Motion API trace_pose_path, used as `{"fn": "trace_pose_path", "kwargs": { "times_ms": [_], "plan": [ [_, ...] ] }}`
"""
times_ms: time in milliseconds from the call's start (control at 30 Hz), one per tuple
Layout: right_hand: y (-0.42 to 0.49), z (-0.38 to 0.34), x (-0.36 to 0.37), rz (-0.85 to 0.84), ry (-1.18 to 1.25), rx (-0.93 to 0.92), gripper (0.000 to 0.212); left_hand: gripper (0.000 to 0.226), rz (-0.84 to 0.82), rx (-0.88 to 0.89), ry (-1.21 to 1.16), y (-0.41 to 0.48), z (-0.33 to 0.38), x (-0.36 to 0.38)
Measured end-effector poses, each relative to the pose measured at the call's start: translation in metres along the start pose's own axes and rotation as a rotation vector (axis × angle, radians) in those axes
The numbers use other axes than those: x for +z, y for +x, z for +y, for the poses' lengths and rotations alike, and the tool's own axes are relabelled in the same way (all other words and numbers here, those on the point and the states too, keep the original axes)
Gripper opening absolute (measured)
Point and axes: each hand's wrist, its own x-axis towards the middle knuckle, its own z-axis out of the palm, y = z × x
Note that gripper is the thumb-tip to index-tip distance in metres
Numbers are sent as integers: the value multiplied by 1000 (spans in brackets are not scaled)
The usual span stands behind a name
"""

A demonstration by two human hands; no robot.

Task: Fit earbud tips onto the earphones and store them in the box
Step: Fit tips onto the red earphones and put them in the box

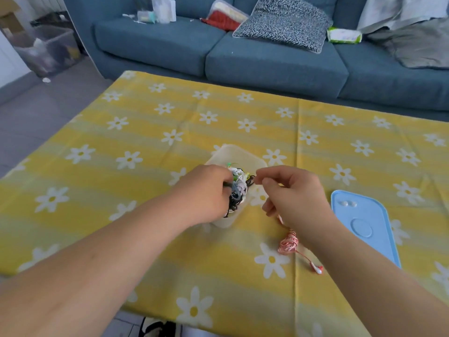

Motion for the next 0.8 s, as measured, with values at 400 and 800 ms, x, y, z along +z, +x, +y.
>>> {"fn": "trace_pose_path", "kwargs": {
  "times_ms": [400, 800],
  "plan": [
    [5, 53, -91, 86, -49, 164, 12, 17, -110, 292, 65, -1, 79, 49],
    [17, 117, -164, 286, -309, 199, 37, 10, -285, -51, -50, 23, 124, 90]
  ]
}}
